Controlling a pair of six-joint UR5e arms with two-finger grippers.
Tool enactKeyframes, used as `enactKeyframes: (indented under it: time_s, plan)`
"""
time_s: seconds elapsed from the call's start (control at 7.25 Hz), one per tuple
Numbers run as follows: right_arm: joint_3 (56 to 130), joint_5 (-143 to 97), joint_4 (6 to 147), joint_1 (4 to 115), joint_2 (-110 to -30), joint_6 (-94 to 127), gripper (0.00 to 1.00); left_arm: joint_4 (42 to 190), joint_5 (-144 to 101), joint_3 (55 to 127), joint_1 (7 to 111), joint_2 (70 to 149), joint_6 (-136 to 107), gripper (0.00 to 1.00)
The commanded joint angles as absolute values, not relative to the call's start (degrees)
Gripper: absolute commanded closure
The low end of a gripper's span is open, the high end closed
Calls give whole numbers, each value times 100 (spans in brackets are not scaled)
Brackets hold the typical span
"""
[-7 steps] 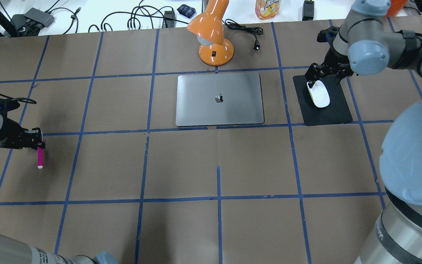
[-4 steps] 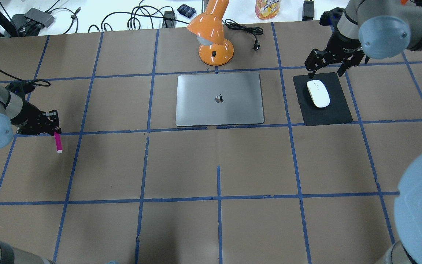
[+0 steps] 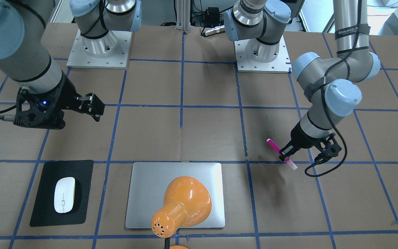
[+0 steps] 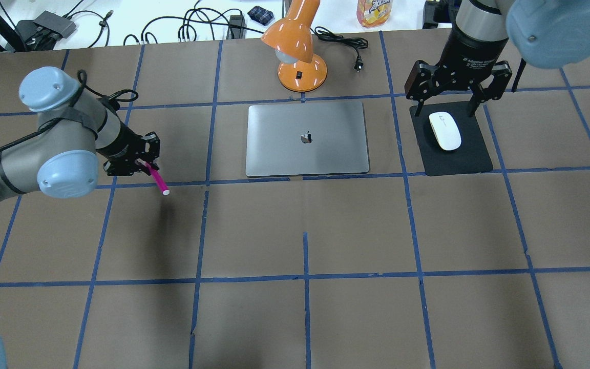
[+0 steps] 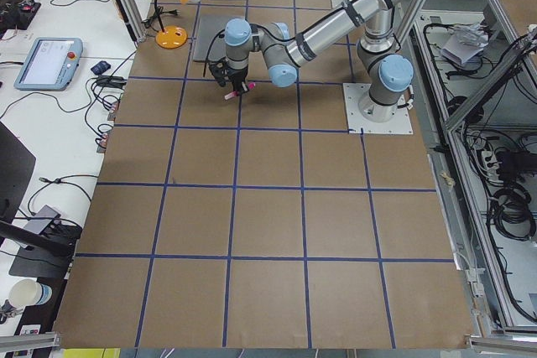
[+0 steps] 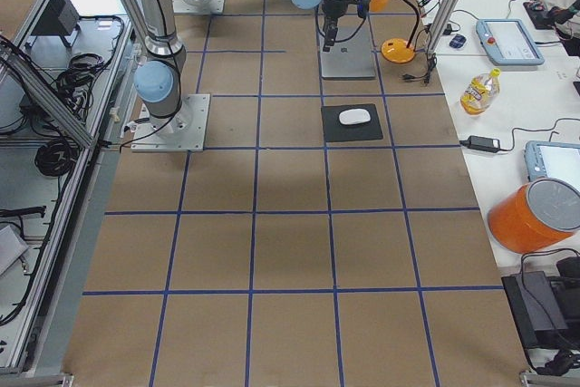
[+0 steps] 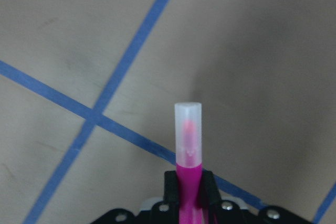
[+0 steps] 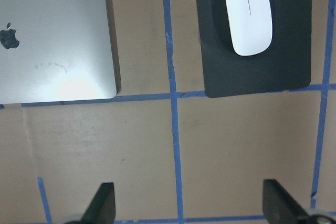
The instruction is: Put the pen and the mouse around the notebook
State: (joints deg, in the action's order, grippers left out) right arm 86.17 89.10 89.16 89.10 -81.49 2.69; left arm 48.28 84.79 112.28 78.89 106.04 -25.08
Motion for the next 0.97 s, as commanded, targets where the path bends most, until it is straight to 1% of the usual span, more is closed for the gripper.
enactKeyframes:
  time_s: [0.0, 0.14, 0.28, 0.41, 0.55, 0.83]
  plan:
    - [8116, 8965, 7952, 9053, -8481, 483, 0, 4703, 8464, 11197, 8733, 10669, -4098, 100]
    - [7747, 8965, 7623, 9105, -8464, 518, 0, 4693, 8464, 11197, 9067, 10705, -4566, 100]
    - [7717, 8913, 7611, 9253, -8420, 640, 0, 4545, 8455, 11197, 9384, 10757, -5171, 100]
    - [7726, 8956, 7881, 9481, -8411, 659, 0, 4379, 8446, 11206, 9691, 10793, -5786, 100]
    - [7778, 8965, 8606, 9536, -8350, 633, 0, 4368, 8455, 11206, 10008, 10845, -6305, 100]
    - [7979, 8947, 9058, 9475, -8332, 589, 0, 4246, 8455, 11206, 10544, 11020, -7325, 100]
